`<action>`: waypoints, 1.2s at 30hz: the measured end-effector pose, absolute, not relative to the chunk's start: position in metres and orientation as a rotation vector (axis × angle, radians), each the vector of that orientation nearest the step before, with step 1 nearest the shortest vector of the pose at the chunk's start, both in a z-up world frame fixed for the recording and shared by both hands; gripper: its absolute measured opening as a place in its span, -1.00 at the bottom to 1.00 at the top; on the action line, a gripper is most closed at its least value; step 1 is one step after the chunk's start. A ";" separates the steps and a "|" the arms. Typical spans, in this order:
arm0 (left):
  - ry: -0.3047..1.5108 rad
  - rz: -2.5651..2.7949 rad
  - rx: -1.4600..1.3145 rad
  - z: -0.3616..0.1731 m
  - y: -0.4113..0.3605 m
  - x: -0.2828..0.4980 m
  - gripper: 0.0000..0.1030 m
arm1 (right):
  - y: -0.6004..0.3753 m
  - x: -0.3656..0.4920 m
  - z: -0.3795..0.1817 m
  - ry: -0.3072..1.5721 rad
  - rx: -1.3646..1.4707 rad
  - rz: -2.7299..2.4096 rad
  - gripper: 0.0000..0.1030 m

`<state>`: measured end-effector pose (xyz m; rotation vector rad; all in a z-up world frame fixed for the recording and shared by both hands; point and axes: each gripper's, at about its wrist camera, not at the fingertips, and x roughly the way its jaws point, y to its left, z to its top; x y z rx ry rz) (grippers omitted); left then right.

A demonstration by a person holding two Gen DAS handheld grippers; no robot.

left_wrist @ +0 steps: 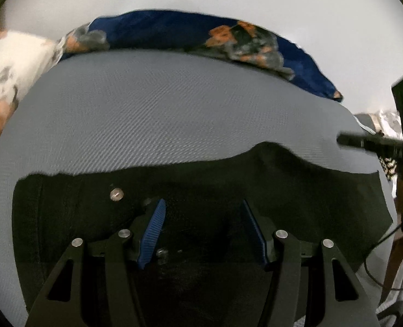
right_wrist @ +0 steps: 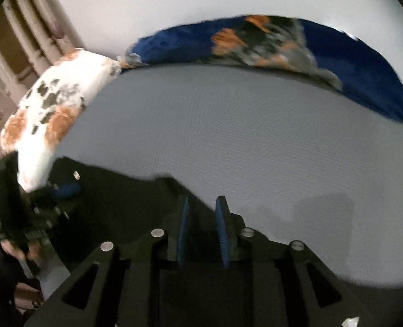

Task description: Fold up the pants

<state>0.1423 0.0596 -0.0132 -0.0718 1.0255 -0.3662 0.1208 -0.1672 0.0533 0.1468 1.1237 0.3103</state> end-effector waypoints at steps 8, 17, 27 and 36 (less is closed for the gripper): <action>1.019 -0.522 0.072 -0.010 -0.014 0.157 0.13 | -0.205 0.053 0.025 1.181 0.098 0.113 -0.57; 1.093 -0.557 0.063 -0.038 -0.065 0.190 0.13 | -0.228 0.050 0.006 1.185 0.122 -0.016 -0.57; 1.107 -0.440 0.139 -0.059 -0.074 0.202 0.15 | -0.231 0.068 -0.008 1.160 0.141 -0.044 -0.44; 1.096 -0.448 0.120 -0.046 -0.069 0.196 0.15 | -0.222 0.071 -0.008 1.157 0.123 -0.045 -0.16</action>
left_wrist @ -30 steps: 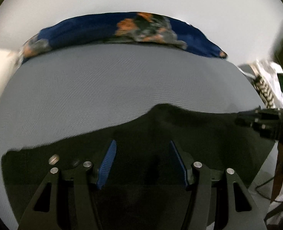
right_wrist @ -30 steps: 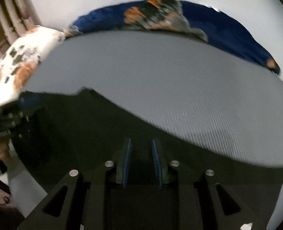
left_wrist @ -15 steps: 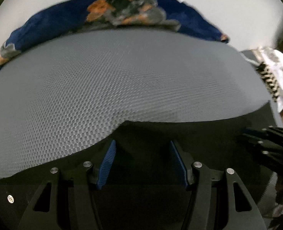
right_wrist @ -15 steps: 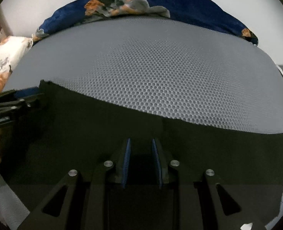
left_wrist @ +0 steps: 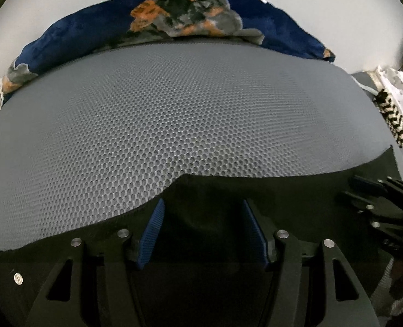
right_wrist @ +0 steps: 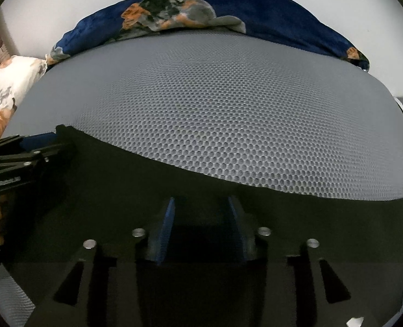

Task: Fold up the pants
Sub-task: 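Lower both tools to the folded edge of the trousers, then close both grippers on the folded edge of the black trousers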

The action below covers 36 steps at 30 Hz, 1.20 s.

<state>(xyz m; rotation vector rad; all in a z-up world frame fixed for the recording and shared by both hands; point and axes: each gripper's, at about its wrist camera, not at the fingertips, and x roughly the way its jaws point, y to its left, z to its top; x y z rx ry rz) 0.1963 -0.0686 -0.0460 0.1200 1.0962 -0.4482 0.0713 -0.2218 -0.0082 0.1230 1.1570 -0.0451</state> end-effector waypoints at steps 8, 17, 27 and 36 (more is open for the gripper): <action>1.089 -0.365 0.056 -0.029 -0.026 0.165 0.15 | -0.213 0.072 -0.011 1.153 0.075 -0.036 0.03; 1.100 -0.276 0.023 -0.051 0.024 0.129 0.15 | -0.210 0.069 -0.013 1.139 0.057 -0.041 0.08; 1.055 -0.294 0.052 -0.055 0.020 0.125 0.34 | -0.222 0.060 0.012 1.069 0.072 -0.036 0.12; 1.025 -0.301 0.118 -0.055 0.009 0.122 0.52 | -0.281 0.031 0.032 1.121 0.148 -0.042 0.17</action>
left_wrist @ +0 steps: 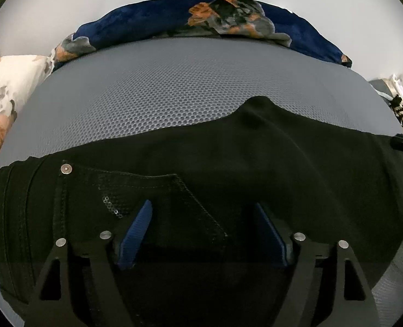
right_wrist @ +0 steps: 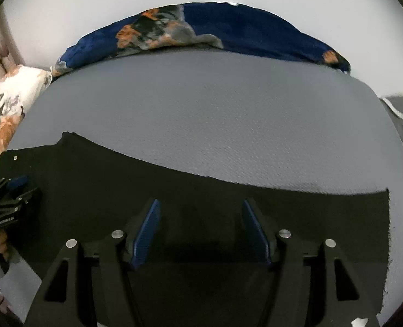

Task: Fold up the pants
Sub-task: 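Close both grippers on the folded edge of the black trousers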

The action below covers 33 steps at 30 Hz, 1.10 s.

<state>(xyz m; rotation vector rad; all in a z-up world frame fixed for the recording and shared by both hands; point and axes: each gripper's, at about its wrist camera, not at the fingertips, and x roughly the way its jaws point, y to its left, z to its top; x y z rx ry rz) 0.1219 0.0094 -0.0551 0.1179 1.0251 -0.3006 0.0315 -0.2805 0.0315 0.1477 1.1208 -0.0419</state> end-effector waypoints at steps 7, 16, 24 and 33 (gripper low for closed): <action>1.034 -0.303 0.146 -0.056 0.006 0.119 0.58 | -0.384 0.001 0.031 1.131 0.502 0.010 0.17; 1.068 -0.409 0.041 -0.043 -0.008 0.108 0.58 | -0.537 -0.081 0.008 1.069 0.877 -0.169 -0.11; 1.087 -0.498 0.057 -0.031 -0.060 0.111 0.58 | -0.595 -0.123 -0.021 1.068 1.000 -0.192 -0.20; 1.126 -0.528 0.092 -0.034 -0.104 0.116 0.58 | -0.590 -0.128 -0.038 1.067 1.030 0.043 -0.41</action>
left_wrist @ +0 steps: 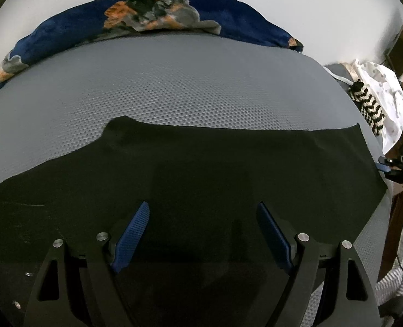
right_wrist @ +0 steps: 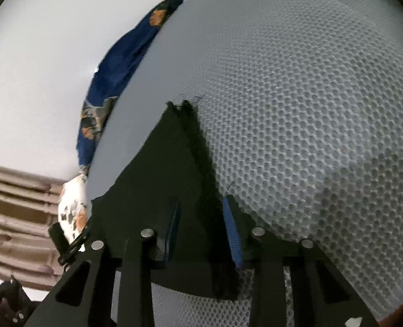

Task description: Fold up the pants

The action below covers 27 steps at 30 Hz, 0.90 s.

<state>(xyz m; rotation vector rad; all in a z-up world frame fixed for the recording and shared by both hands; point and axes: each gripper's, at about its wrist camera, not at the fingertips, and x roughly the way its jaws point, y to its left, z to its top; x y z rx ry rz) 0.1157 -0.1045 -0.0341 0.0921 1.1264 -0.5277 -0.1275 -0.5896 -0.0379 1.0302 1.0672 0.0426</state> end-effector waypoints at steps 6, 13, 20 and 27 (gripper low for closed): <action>1.143 -0.526 0.125 -0.044 -0.120 0.113 0.58 | -0.585 -0.123 -0.045 1.050 1.044 0.095 -0.58; 1.150 -0.516 0.125 -0.053 -0.119 0.112 0.58 | -0.577 -0.120 -0.045 1.035 1.029 0.065 -0.81; 1.134 -0.510 0.080 -0.044 -0.103 0.110 0.58 | -0.546 -0.114 -0.017 0.999 0.993 0.011 -0.84; 1.097 -0.479 0.030 -0.031 -0.063 0.104 0.58 | -0.472 -0.080 0.020 0.959 0.980 0.144 -0.85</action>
